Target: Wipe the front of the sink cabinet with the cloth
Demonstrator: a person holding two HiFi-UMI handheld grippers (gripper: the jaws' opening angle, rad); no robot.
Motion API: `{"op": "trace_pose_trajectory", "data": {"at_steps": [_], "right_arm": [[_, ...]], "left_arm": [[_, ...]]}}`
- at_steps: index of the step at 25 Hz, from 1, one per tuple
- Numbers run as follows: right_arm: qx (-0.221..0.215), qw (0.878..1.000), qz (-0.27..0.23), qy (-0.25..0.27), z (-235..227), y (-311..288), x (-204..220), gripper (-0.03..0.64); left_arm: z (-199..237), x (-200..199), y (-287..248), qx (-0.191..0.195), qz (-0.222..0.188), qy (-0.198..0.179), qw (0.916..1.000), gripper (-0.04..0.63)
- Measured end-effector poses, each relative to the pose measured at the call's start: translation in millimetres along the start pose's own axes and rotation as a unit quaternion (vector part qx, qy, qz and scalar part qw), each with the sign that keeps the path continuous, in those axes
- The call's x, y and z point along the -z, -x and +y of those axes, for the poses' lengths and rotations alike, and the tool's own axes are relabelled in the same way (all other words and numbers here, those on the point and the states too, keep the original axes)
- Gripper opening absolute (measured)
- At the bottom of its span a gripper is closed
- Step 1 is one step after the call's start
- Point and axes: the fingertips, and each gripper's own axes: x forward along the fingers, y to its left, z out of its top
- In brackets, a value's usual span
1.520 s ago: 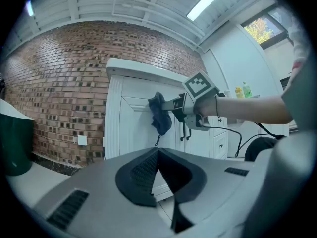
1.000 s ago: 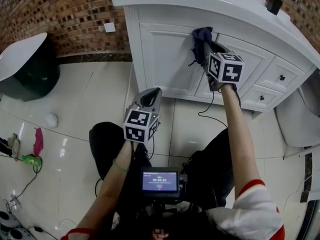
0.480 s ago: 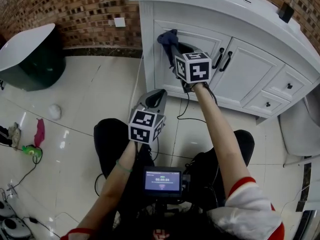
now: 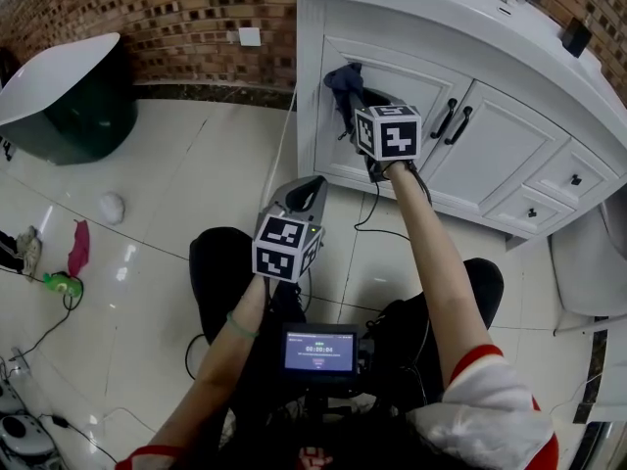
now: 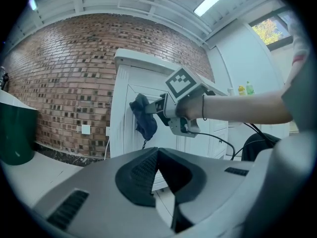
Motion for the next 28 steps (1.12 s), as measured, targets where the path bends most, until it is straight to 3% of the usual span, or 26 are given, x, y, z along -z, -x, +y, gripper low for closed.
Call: {"op": "trace_pose_trajectory", "data": {"at_steps": [10, 18, 22, 28], "right_arm": [[0.079, 0.996, -0.006, -0.042, -90.6, 70.8, 24.2, 0.06], [0.112, 0.993, -0.005, -0.046, -129.3, 108.7, 37.4, 0.06], [0.097, 0.994, -0.001, -0.041, -117.8, 103.1, 40.1, 0.06], [0.035, 0.999, 0.009, -0.024, -52.6, 54.6, 39.9, 0.06]], "left_arm": [[-21.4, 4.1, -9.5, 0.018, 0.005, -0.006, 0.9998, 0.021], [-37.6, 9.2, -18.6, 0.026, 0.012, -0.007, 0.9996, 0.021], [-45.0, 10.0, -23.8, 0.031, 0.014, -0.007, 0.9994, 0.021], [-43.7, 22.2, -26.2, 0.033, 0.027, -0.005, 0.9991, 0.021]]}}
